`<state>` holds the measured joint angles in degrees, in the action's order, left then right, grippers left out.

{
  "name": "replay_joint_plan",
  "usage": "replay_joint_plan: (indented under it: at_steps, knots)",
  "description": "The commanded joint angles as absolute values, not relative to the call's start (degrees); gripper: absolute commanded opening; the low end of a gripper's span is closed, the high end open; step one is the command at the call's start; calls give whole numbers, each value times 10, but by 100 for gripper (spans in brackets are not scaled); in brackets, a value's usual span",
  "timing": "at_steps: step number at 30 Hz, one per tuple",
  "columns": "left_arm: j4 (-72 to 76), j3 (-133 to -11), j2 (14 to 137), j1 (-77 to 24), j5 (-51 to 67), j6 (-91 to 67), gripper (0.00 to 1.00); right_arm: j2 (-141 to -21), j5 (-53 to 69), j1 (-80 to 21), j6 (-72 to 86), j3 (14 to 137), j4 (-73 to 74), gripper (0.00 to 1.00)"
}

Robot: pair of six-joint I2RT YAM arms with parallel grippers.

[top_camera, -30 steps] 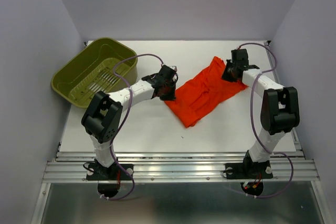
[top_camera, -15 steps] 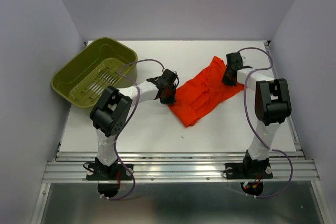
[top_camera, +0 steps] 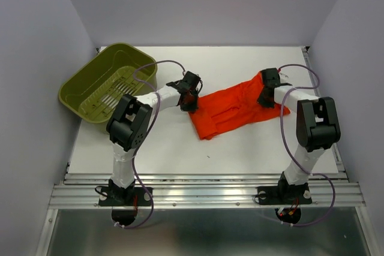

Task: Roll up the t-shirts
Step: Roll the T-shirt to the center of the board.

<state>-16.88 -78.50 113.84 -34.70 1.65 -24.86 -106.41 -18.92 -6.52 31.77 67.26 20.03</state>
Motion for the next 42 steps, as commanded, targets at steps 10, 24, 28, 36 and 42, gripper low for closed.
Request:
replay_joint_plan:
  at_steps: [10,24,28,36,42]
  knots:
    - [-233,-858,1068,-343,-5,-199,0,-917,-164,-127,300,675,215,22]
    - [-336,-887,847,-298,6,-209,0,-959,-194,-366,245,743,235,45]
    - [-356,-885,808,-251,-33,-221,0,-986,-209,-427,216,773,248,55]
    - [-363,-852,749,-190,-50,-223,0,-1071,-262,-518,175,826,272,70]
    - [-358,-822,744,-183,-45,-225,0,-1109,-301,-551,158,849,294,71]
